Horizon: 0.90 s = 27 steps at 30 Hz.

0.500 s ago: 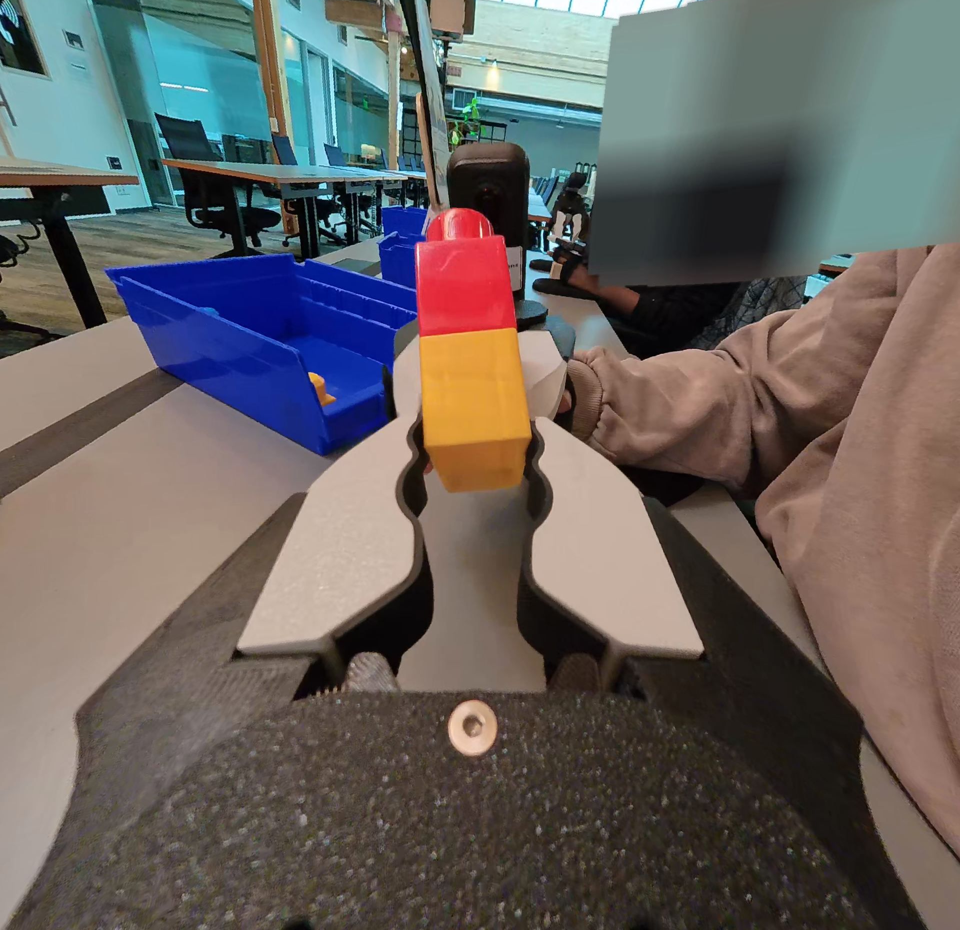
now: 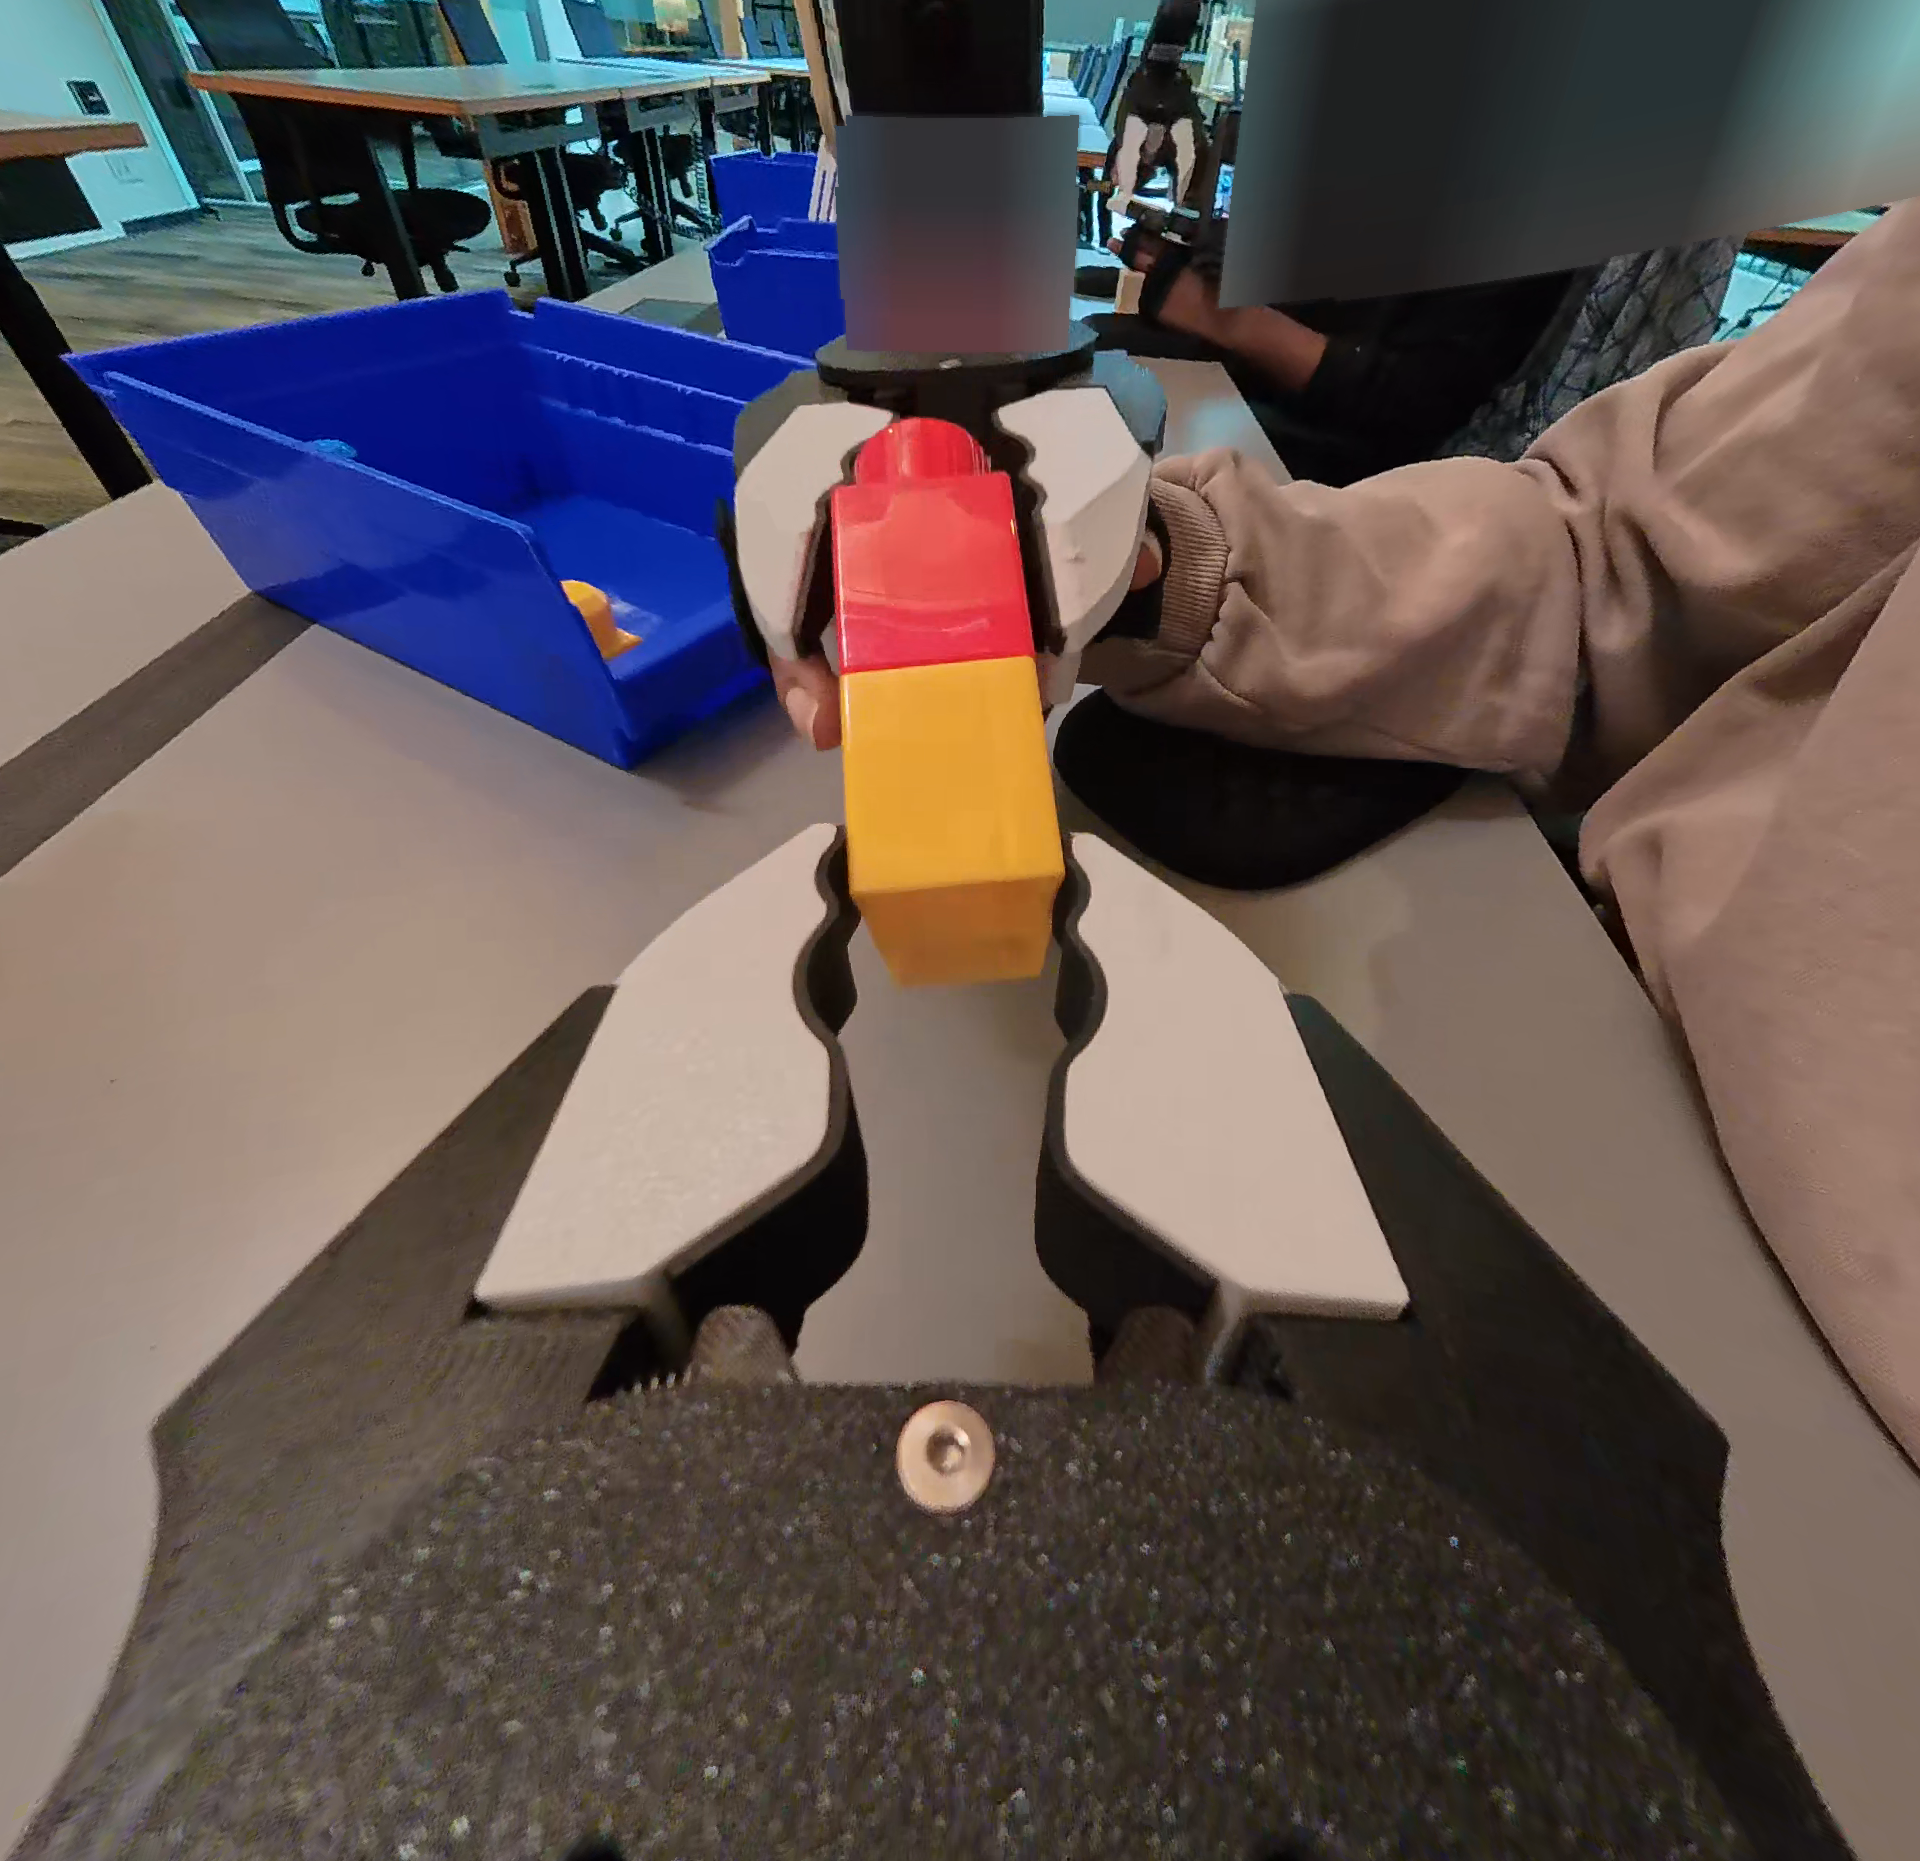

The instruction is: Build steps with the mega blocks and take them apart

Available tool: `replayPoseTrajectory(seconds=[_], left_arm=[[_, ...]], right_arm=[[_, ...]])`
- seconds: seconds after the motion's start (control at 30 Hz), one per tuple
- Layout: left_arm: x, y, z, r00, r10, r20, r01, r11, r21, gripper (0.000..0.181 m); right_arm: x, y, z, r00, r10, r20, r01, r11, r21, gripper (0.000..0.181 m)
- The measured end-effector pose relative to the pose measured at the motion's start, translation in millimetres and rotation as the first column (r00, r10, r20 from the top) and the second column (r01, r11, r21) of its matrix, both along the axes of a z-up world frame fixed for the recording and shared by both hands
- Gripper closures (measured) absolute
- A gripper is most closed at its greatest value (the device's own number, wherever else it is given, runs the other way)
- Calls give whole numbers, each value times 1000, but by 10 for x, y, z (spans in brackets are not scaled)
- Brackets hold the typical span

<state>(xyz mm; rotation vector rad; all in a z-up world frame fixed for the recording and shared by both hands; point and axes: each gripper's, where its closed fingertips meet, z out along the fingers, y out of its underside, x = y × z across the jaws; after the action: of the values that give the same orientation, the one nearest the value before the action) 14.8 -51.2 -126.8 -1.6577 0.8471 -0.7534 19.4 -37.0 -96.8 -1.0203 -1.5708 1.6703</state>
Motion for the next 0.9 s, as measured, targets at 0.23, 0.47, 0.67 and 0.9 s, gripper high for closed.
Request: replayPoseTrajectory(seconds=[0.23, 0.47, 0.67, 0.9], left_arm=[[-53, 2, 43, 1000, 6, 14, -6, 1000, 5, 145], [-26, 5, 198, 993, 8, 121, -18, 997, 81, 144], [0, -18, 219, 990, -10, 143, 0, 998, 65, 144], [-29, -33, 173, 992, -28, 124, 23, 999, 45, 144]], right_arm=[[112, 135, 36, 1000, -12, -4, 12, 1000, -7, 146], [138, 136, 136, 999, -3, -52, 0, 999, -50, 149], [104, 63, 106, 999, 10, -49, -12, 999, -32, 149], [128, 60, 30, 999, 35, 13, -35, 999, -25, 149]])
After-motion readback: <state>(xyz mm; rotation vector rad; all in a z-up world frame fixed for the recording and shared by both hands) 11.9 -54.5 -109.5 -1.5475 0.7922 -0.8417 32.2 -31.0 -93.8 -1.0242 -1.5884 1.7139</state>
